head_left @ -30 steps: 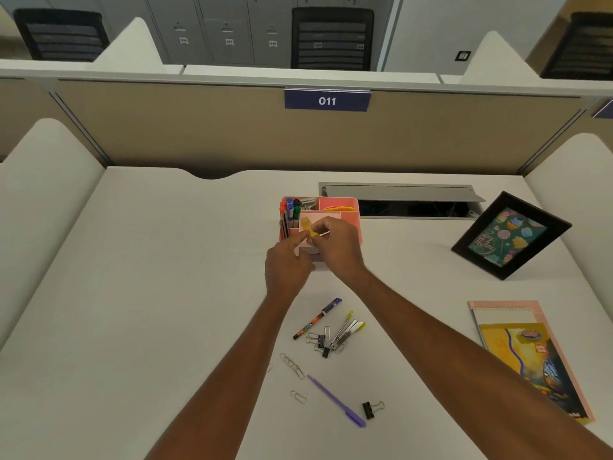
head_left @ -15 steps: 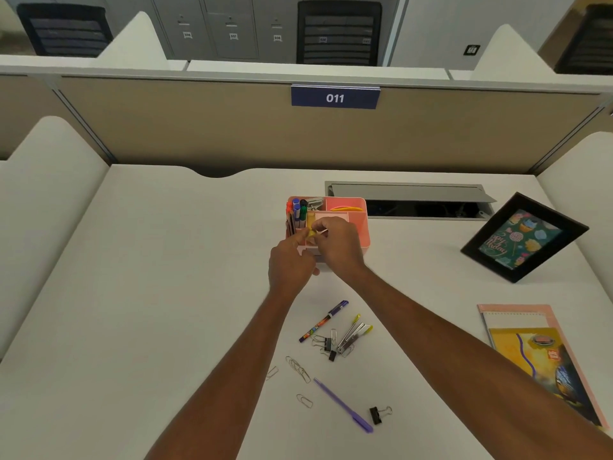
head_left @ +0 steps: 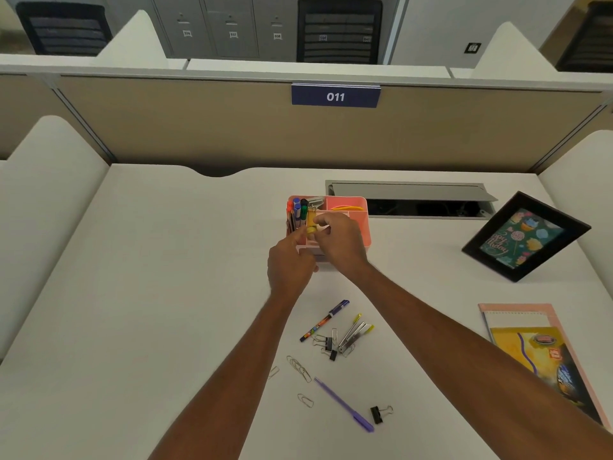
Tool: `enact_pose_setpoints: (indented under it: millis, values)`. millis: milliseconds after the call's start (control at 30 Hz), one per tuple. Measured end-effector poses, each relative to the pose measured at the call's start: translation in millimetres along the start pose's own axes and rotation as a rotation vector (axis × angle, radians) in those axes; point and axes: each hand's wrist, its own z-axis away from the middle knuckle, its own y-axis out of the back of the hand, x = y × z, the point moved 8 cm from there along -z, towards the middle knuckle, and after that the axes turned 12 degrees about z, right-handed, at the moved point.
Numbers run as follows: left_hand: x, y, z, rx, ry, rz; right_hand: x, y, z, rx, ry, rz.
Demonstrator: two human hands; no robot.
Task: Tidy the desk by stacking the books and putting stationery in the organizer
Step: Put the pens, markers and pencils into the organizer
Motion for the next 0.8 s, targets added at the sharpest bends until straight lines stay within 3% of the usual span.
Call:
enact_pose_setpoints:
  millis: [167, 400, 533, 800]
  values:
    - [4.9, 16.9, 29.3, 0.122, -0.045, 0.109, 9.8, 18.4, 21.4, 0.043, 0.029, -0.073]
    - [-29.1, 23.4, 65.0, 0.084, 0.027, 0.116, 55.3, 19.9, 90.5, -0.051, 0.013, -0.148]
    - [-40.0, 10.1, 75.7, -0.011, 0.013, 0.041, 84.6, 9.1, 123.3, -0.129, -0.053, -0.159]
    - [-58.2, -41.9, 90.8, -0.308, -0.042, -0.335, 117.4, 3.4, 161.1, -0.155, -0.125, -0.128]
